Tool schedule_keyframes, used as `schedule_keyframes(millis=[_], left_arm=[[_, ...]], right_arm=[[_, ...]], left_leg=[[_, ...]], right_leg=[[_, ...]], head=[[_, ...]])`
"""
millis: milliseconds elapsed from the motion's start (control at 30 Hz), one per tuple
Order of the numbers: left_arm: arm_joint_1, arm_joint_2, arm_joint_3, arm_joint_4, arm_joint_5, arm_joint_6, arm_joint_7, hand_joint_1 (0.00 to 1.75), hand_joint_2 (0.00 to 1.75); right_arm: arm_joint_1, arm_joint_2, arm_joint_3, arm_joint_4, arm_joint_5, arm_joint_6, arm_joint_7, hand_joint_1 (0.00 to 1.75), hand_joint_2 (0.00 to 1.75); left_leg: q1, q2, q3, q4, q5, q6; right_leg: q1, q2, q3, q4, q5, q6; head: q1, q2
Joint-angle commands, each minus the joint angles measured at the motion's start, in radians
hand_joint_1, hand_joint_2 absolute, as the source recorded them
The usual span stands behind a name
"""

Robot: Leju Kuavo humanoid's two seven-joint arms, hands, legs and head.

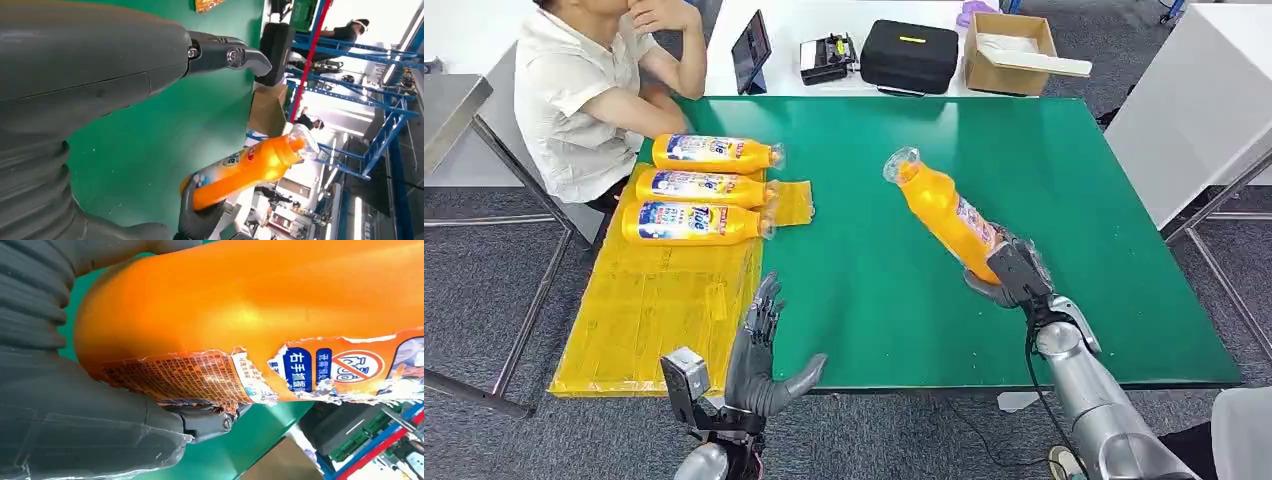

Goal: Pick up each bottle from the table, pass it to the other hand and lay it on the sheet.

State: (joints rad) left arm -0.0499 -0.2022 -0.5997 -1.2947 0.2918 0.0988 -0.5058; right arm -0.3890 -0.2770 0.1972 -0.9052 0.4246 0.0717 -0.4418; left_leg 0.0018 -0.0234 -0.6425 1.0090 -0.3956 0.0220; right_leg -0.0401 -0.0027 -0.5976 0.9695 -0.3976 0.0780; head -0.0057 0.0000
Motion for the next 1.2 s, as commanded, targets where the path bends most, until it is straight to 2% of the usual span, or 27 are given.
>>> schedule_keyframes(millis=[33, 100, 133, 200, 400, 533, 600, 633, 733, 1000, 1200], left_arm=[[-0.007, 0.032, 0.000, 0.005, -0.002, -0.001, 0.001, 0.00, 1.75], [-0.008, 0.032, 0.001, 0.005, -0.002, -0.001, 0.002, 0.00, 1.75], [-0.007, 0.031, 0.003, 0.006, -0.001, 0.002, 0.004, 0.00, 1.75], [-0.007, 0.029, 0.006, 0.007, -0.001, 0.004, 0.005, 0.00, 1.75], [-0.004, 0.018, 0.031, 0.000, 0.029, -0.007, -0.005, 0.00, 1.75], [-0.039, 0.009, 0.024, 0.011, -0.090, 0.070, -0.050, 0.00, 1.75], [-0.053, -0.007, 0.034, 0.029, -0.083, 0.063, -0.036, 0.00, 1.75], [-0.059, -0.014, 0.038, 0.035, -0.061, 0.039, -0.027, 0.00, 1.75], [-0.074, -0.032, 0.051, 0.050, -0.033, 0.019, -0.024, 0.00, 1.75], [-0.111, -0.051, 0.084, 0.089, -0.013, 0.016, -0.019, 0.00, 1.75], [-0.109, -0.048, 0.086, 0.072, -0.010, 0.010, -0.020, 0.00, 1.75]], right_arm=[[-0.021, 0.017, -0.014, 0.001, -0.001, -0.002, -0.001, 1.75, 1.75], [-0.021, 0.018, -0.013, 0.001, -0.001, -0.002, -0.001, 1.75, 1.75], [-0.021, 0.020, -0.013, 0.000, -0.004, -0.003, -0.005, 1.75, 1.75], [-0.016, 0.019, -0.014, -0.008, -0.009, -0.002, -0.008, 1.75, 1.75], [0.022, 0.024, -0.021, -0.077, -0.037, 0.011, -0.019, 1.75, 1.75], [0.010, 0.026, 0.047, -0.048, -0.020, 0.080, -0.018, 1.75, 1.75], [0.011, 0.031, 0.080, -0.042, -0.023, 0.122, -0.029, 1.75, 1.75], [0.016, 0.036, 0.103, -0.049, -0.017, 0.136, -0.038, 1.75, 1.75], [0.038, 0.067, 0.148, -0.089, -0.025, 0.164, -0.070, 1.75, 1.75], [0.068, 0.122, 0.244, -0.183, -0.033, 0.140, -0.066, 1.75, 1.75], [0.095, 0.125, 0.278, -0.215, -0.038, 0.124, -0.066, 1.75, 1.75]], left_leg=[[0.001, 0.004, 0.004, 0.000, -0.002, -0.001], [0.001, 0.003, 0.003, 0.000, -0.002, -0.001], [0.003, 0.007, 0.008, 0.001, -0.006, -0.002], [0.001, 0.004, 0.004, 0.000, -0.002, -0.001], [0.001, 0.003, 0.003, 0.000, -0.002, -0.001], [0.002, 0.005, 0.004, 0.001, -0.003, -0.001], [0.002, 0.004, 0.003, 0.000, -0.002, -0.001], [0.003, 0.006, 0.007, 0.002, -0.005, -0.002], [0.002, 0.004, 0.004, 0.000, -0.002, -0.001], [0.002, 0.005, 0.004, 0.000, -0.002, -0.001], [0.003, 0.005, 0.005, 0.001, -0.004, -0.002]], right_leg=[[0.002, 0.002, 0.003, -0.001, -0.001, -0.004], [0.002, 0.002, 0.003, -0.001, -0.001, -0.004], [0.004, 0.004, 0.008, -0.001, -0.004, -0.008], [0.002, 0.002, 0.003, -0.001, -0.001, -0.004], [0.002, 0.001, 0.003, 0.000, -0.001, -0.004], [0.003, 0.003, 0.003, 0.000, -0.001, -0.005], [0.002, 0.002, 0.002, -0.001, -0.001, -0.004], [0.005, 0.004, 0.006, 0.000, -0.003, -0.008], [0.003, 0.002, 0.003, -0.001, -0.001, -0.005], [0.003, 0.003, 0.002, 0.000, -0.001, -0.005], [0.003, 0.002, 0.005, -0.001, -0.002, -0.006]], head=[[0.000, 0.000], [0.000, 0.000], [0.000, 0.000], [0.000, 0.000], [0.000, 0.000], [0.000, 0.000], [0.000, 0.000], [0.000, 0.000], [0.000, 0.000], [0.000, 0.000], [0.000, 0.000]])
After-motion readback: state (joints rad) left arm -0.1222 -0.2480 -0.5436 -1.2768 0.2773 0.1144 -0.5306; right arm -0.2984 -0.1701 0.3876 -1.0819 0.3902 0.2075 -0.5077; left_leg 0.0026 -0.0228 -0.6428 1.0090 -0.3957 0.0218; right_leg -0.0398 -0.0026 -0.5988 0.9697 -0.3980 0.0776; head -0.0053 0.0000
